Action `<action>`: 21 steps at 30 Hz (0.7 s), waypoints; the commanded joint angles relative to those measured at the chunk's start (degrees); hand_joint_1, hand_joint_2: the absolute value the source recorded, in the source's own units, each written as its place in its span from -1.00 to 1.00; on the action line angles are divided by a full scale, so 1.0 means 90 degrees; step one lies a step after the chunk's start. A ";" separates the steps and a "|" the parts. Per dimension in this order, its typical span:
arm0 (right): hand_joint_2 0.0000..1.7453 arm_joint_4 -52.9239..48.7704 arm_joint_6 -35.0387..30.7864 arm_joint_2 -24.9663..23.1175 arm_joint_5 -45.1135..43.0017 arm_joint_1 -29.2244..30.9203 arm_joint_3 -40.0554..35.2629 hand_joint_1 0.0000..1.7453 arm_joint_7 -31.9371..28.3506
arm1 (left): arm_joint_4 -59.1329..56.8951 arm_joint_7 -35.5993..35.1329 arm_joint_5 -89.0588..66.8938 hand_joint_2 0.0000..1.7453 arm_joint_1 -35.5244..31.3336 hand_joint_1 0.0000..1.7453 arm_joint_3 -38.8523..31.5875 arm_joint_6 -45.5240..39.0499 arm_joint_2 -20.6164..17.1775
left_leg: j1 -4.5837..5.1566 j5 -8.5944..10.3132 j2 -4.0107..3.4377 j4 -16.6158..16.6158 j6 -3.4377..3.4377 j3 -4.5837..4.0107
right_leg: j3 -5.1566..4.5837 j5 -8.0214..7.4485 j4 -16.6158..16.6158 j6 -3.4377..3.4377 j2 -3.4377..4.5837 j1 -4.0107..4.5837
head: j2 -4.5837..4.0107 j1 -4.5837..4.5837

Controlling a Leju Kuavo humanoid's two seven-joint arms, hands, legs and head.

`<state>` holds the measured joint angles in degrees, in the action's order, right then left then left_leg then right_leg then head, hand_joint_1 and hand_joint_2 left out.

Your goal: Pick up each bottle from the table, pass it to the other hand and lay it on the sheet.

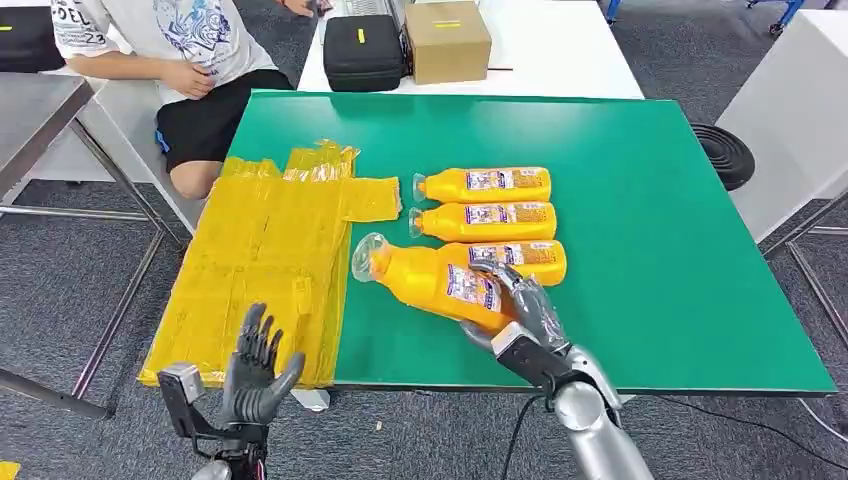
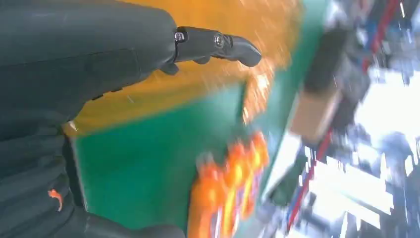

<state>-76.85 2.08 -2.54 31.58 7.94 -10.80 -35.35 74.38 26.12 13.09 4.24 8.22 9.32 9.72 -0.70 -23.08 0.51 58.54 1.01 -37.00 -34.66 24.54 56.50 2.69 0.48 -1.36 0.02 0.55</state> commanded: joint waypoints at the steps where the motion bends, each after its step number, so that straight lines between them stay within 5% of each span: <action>1: 1.00 0.1626 0.0143 -0.0757 -0.0381 0.0838 -0.0428 1.00 -0.0430 | -0.0139 -0.0142 -0.0403 1.00 -0.0943 -1.00 0.1054 0.0680 -0.0536 | -0.0004 -0.0001 -0.0015 -0.0004 -0.0004 0.0017 | 0.0013 -0.0002 -0.0004 -0.0016 0.0007 0.0007 | 0.0000 0.0002; 10: 1.00 0.2144 0.0396 -0.0873 -0.0861 0.1021 -0.0812 1.00 -0.0517 | -0.0336 0.0163 -0.1537 1.00 -0.1437 -1.00 0.0918 -0.0135 -0.0625 | -0.0007 0.0001 -0.0011 -0.0006 -0.0004 0.0026 | 0.0024 0.0002 -0.0005 -0.0017 0.0002 0.0009 | 0.0000 -0.0002; 21: 1.00 0.2462 0.0413 -0.0923 -0.0770 0.1167 -0.0963 1.00 -0.0497 | -0.0658 -0.0012 -0.0855 1.00 -0.1805 -1.00 0.0950 0.0938 -0.0576 | -0.0002 0.0008 -0.0004 -0.0007 -0.0001 0.0013 | 0.0012 0.0000 -0.0003 -0.0012 -0.0002 0.0004 | 0.0000 0.0000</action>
<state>-61.38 5.68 -11.19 24.06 15.14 -17.70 -39.85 73.83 27.04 1.63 -8.10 15.04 13.09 6.38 -0.71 -22.98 0.51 58.54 1.02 -37.06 -34.72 24.52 56.54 2.69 0.48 -1.35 0.02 0.55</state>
